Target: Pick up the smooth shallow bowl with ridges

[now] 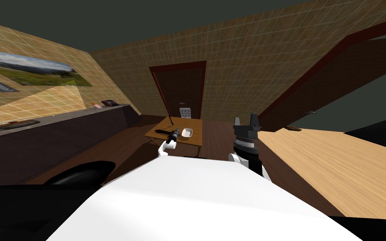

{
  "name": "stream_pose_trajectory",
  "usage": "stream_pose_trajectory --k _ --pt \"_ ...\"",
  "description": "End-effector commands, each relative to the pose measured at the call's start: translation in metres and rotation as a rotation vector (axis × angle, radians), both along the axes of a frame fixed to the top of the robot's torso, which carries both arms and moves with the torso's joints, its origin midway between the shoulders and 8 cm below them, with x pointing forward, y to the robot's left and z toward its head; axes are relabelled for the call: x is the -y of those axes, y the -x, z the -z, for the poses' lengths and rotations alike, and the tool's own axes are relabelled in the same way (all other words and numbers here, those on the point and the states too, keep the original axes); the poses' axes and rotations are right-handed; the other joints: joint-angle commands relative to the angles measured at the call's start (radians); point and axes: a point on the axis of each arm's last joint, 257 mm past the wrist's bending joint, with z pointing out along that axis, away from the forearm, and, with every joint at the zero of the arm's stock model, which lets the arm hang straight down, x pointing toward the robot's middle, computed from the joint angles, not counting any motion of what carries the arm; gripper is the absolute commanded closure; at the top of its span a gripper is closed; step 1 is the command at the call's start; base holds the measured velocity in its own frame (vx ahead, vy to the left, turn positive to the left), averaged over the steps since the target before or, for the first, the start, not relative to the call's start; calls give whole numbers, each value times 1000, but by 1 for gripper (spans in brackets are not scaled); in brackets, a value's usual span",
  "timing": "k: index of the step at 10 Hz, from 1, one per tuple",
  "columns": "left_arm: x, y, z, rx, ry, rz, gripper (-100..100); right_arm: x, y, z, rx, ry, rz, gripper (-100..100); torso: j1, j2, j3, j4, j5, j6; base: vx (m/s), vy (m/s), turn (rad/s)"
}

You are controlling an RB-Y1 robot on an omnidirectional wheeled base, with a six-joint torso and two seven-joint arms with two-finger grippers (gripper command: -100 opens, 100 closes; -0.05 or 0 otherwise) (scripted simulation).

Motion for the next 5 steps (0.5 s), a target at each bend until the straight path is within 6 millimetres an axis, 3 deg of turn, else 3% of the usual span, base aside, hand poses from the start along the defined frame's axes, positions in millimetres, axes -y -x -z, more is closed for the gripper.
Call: stream_pose_trajectory --k 1,2,5 --pt "-2 2 22 -61 6 -13 -100 0 0 0 0 0 0 0 0 0 0 0 0 0 19 -46 -24" --pt "-3 4 26 -70 6 -14 -100 0 0 0 0 0 0 0 -1 0 0 0 0 0 17 -37 -3" --pt "-4 10 63 -175 23 -37 -100 0 0 0 0 0 0 0 -1 -1 0 0 0 0 24 -43 -15"
